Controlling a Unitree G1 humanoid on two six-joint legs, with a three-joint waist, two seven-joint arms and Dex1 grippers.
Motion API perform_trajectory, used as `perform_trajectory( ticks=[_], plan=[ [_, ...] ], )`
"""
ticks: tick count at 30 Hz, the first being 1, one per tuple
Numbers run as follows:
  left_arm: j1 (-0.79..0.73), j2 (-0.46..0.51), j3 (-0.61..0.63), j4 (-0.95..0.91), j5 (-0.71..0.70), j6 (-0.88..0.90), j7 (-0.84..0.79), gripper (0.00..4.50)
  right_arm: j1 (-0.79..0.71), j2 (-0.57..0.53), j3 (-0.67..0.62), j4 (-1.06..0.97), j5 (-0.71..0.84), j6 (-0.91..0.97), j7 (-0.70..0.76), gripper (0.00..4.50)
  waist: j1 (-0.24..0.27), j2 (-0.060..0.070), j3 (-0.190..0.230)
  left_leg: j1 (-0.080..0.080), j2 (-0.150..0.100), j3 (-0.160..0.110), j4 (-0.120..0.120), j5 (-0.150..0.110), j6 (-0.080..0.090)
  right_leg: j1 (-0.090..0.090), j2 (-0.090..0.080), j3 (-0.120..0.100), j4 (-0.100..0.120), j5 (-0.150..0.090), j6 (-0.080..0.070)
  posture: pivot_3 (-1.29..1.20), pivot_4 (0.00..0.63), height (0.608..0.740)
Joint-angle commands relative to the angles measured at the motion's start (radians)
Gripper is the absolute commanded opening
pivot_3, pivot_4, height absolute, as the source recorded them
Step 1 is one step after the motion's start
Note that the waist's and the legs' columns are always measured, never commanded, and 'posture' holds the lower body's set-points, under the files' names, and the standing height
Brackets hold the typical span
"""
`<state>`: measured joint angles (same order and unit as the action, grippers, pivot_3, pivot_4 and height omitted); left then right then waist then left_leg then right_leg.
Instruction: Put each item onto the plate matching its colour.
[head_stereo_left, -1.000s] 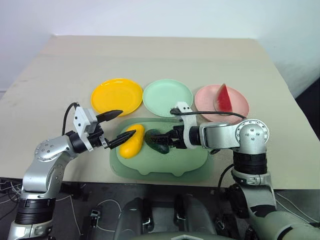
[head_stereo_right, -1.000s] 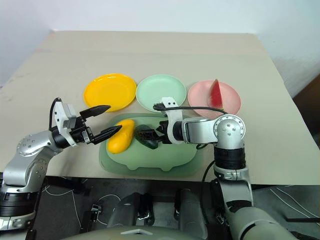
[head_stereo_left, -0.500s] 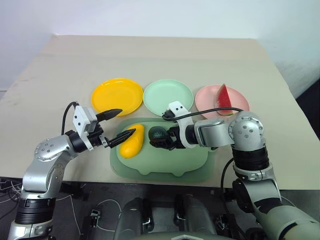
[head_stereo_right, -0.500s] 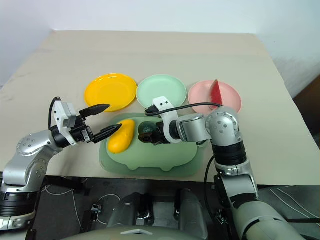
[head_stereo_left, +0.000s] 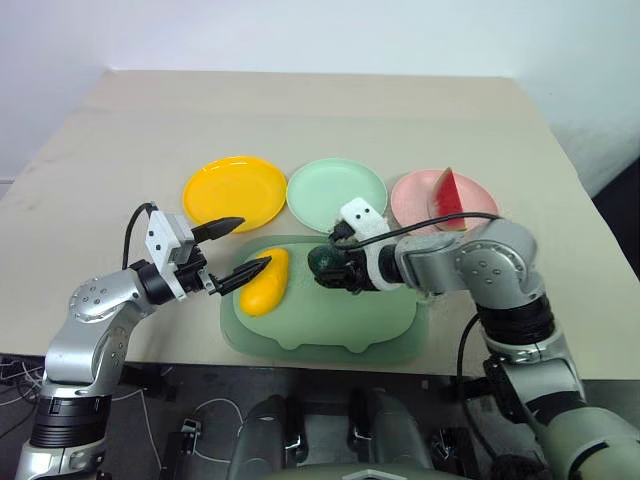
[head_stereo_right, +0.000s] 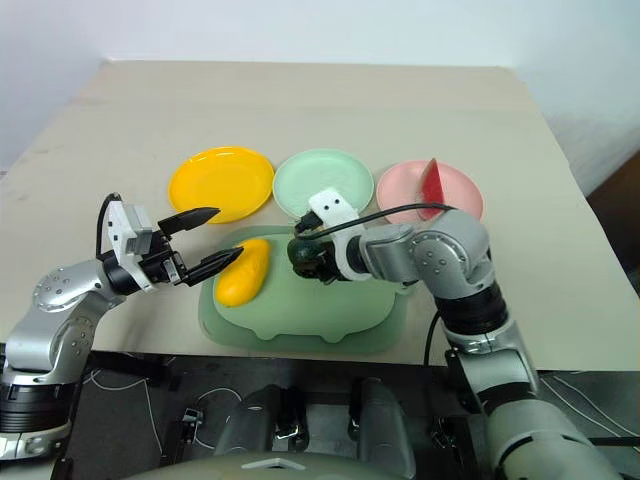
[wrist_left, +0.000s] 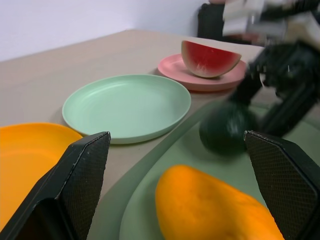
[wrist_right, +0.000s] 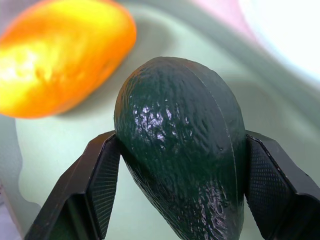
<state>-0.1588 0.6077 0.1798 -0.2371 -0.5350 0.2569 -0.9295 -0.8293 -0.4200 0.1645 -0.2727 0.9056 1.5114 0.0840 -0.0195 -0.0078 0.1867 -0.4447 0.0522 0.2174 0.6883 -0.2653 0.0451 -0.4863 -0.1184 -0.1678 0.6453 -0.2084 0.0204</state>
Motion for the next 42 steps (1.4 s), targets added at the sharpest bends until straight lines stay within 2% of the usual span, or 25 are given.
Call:
perform_trajectory(
  ticks=[1,7,16,21,25,26,30,34,38,42],
  plan=[
    [0.013,0.009,0.031,-0.036,-0.013,-0.016,0.006,4.5,-0.101,-0.051,-0.045,0.064,-0.089,-0.119,0.083,3.15,-0.001,0.0,0.0,0.0,0.0,0.0,0.0,0.0,0.0,0.0,0.0,0.0,0.0,0.0,0.0,0.0,0.15,0.696],
    [0.039,0.009,0.045,-0.047,-0.015,-0.025,0.012,4.5,-0.204,-0.051,0.044,0.351,-0.314,-0.362,0.197,3.15,-0.002,0.0,0.0,0.0,0.0,0.001,0.0,0.0,0.0,-0.001,0.0,0.0,0.0,0.0,0.0,0.0,0.15,0.696],
    [0.074,0.011,0.068,-0.069,-0.014,-0.032,0.018,4.5,-0.366,0.134,0.096,0.897,-0.58,-0.703,0.318,3.15,-0.02,0.0,0.0,-0.002,0.0,0.003,0.0,0.0,0.0,-0.004,0.0,0.001,0.003,0.0,0.0,0.0,0.15,0.696],
    [0.092,0.014,0.082,-0.078,-0.015,-0.035,0.019,4.5,-0.416,0.213,0.072,1.062,-0.652,-0.793,0.36,3.15,-0.027,0.0,0.0,-0.002,0.0,0.003,0.0,0.001,0.0,-0.004,0.001,0.001,0.004,0.0,0.001,0.0,0.15,0.696],
    [0.117,0.015,0.096,-0.088,-0.016,-0.041,0.019,4.5,-0.427,0.247,0.071,1.109,-0.697,-0.837,0.4,4.48,-0.028,0.0,0.0,-0.002,0.0,0.003,0.0,0.001,0.0,-0.004,0.001,0.001,0.004,0.0,0.001,0.0,0.15,0.696],
    [0.122,0.015,0.1,-0.09,-0.017,-0.042,0.019,4.5,-0.43,0.248,0.067,1.116,-0.708,-0.842,0.4,4.48,-0.028,0.0,0.0,-0.002,0.0,0.003,0.0,0.001,0.0,-0.005,0.0,0.001,0.004,0.0,0.001,0.0,0.15,0.696],
    [0.136,0.015,0.109,-0.096,-0.019,-0.048,0.017,4.5,-0.428,0.232,0.035,1.064,-0.72,-0.826,0.413,4.48,-0.026,0.0,0.0,-0.002,0.0,0.003,0.0,0.0,-0.001,-0.005,0.0,0.001,0.004,0.0,0.001,0.0,0.15,0.696],
    [0.148,0.01,0.113,-0.111,-0.023,-0.046,0.027,4.5,-0.34,0.167,0.011,0.793,-0.692,-0.731,0.466,4.48,-0.026,0.0,0.0,-0.003,0.0,0.003,0.0,0.0,-0.001,-0.006,0.0,0.002,0.004,0.0,0.001,0.0,0.15,0.696],
    [0.173,0.004,0.12,-0.132,-0.024,-0.044,0.044,4.5,-0.177,0.066,-0.005,0.423,-0.641,-0.582,0.513,4.48,-0.023,0.0,0.0,-0.003,0.0,0.002,-0.001,0.0,-0.001,-0.006,-0.001,0.002,0.003,0.0,0.001,0.0,0.15,0.696],
    [0.2,0.0,0.124,-0.166,-0.036,-0.033,0.071,4.5,-0.071,0.013,-0.054,0.205,-0.588,-0.514,0.523,4.48,-0.026,0.0,0.0,-0.003,0.0,0.002,-0.001,0.001,-0.001,-0.006,-0.001,0.002,0.004,0.0,0.0,0.0,0.15,0.696]
  ],
)
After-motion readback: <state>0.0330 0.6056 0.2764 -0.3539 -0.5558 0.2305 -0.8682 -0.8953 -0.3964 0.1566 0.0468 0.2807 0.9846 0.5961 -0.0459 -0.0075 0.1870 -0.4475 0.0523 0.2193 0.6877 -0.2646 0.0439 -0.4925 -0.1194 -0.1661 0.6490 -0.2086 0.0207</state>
